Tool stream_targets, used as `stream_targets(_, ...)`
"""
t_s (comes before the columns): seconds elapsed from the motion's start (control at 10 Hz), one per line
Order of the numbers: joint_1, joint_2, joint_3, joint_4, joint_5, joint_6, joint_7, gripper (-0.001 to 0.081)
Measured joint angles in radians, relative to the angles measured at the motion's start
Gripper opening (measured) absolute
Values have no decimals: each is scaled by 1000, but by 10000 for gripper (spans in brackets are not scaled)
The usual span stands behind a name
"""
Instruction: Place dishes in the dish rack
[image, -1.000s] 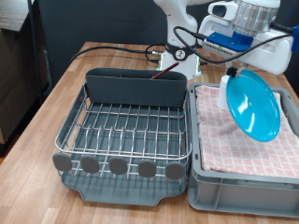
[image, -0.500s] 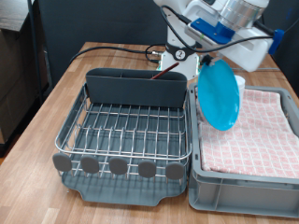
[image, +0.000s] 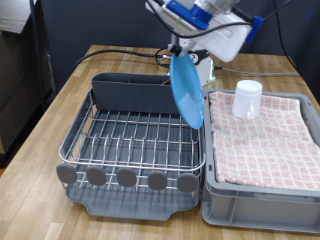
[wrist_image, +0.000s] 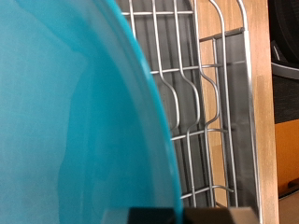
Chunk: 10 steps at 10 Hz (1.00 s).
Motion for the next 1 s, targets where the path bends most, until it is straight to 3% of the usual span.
stream_targets(0.3, -1, 3, 0, -3, -20, -31, 35, 17)
stream_targets(1.0, -66, -27, -87, -33, -212, -6, -100, 17)
